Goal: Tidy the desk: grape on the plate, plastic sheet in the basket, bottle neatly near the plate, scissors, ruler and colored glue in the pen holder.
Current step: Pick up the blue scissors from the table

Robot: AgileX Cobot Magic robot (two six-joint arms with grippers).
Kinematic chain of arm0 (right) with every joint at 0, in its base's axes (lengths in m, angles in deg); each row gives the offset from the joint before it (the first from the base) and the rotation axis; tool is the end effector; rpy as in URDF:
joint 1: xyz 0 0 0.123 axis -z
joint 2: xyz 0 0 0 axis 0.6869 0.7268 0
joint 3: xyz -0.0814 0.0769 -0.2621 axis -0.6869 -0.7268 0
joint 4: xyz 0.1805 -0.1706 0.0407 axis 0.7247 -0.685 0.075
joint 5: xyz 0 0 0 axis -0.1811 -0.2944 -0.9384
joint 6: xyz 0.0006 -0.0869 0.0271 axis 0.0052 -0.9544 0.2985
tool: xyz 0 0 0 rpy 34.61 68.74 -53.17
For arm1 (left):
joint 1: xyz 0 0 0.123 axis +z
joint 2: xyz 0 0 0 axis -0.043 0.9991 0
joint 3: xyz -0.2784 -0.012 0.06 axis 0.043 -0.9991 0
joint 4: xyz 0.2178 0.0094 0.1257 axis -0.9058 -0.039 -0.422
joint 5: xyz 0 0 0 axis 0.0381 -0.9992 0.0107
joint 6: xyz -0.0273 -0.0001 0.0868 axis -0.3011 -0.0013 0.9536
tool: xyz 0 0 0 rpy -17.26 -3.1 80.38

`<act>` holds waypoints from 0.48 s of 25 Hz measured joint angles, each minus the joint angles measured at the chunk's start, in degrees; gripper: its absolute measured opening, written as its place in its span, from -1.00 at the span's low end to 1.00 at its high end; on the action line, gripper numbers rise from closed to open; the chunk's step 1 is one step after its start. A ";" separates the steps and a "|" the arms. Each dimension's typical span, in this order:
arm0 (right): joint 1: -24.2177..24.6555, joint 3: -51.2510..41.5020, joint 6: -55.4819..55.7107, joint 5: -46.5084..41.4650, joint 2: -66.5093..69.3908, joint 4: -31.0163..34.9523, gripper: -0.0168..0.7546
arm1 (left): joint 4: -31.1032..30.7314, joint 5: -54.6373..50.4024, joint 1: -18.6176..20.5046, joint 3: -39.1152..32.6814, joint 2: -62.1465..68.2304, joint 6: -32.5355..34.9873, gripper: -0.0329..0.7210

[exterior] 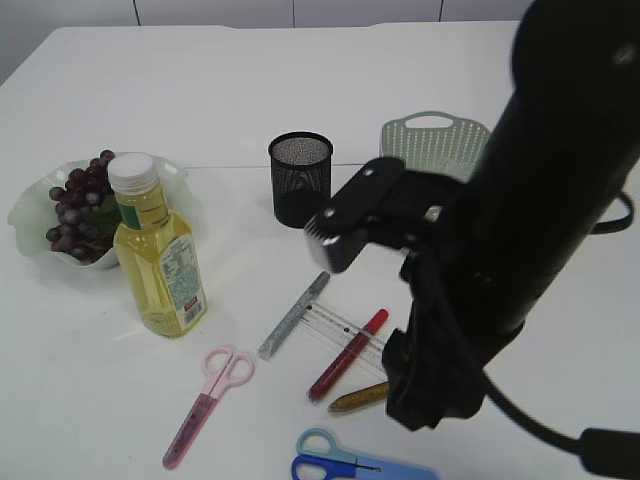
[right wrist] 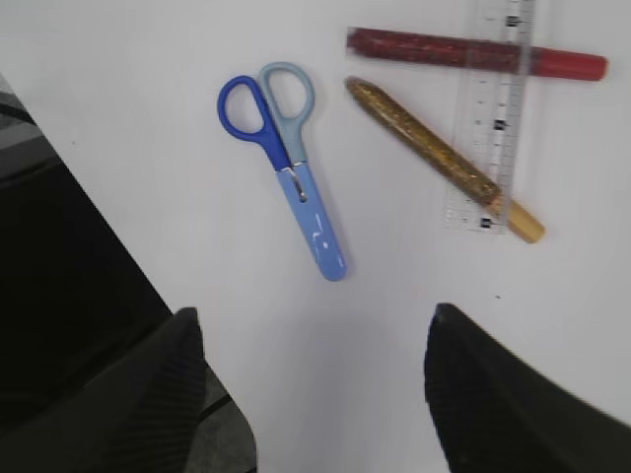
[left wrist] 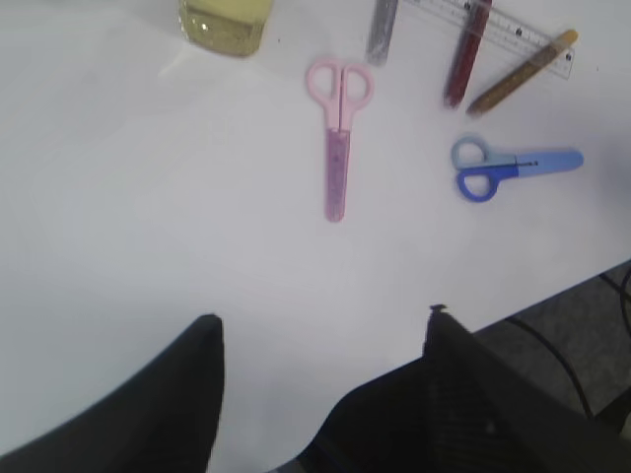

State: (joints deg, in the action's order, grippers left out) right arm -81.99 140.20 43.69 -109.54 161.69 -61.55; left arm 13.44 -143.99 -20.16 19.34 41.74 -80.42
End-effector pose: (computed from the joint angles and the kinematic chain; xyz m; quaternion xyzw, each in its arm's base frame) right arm 0.2164 0.1883 0.2652 -0.4862 0.8663 0.0813 0.0806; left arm 0.1163 -0.0576 0.3109 0.0966 0.9516 -0.1651 0.2407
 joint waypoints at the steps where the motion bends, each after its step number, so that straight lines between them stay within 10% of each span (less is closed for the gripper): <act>1: -1.11 0.00 -0.13 0.29 1.28 0.10 0.37 | 0.00 0.85 0.00 0.00 0.00 0.00 0.32; 12: -6.60 0.00 -3.47 8.31 14.16 -2.30 0.37 | 0.12 2.71 0.00 0.00 0.00 0.00 0.31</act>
State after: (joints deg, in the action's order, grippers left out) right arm -88.59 140.20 40.22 -101.23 175.86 -63.85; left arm 13.56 -141.28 -20.16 19.34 41.74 -80.42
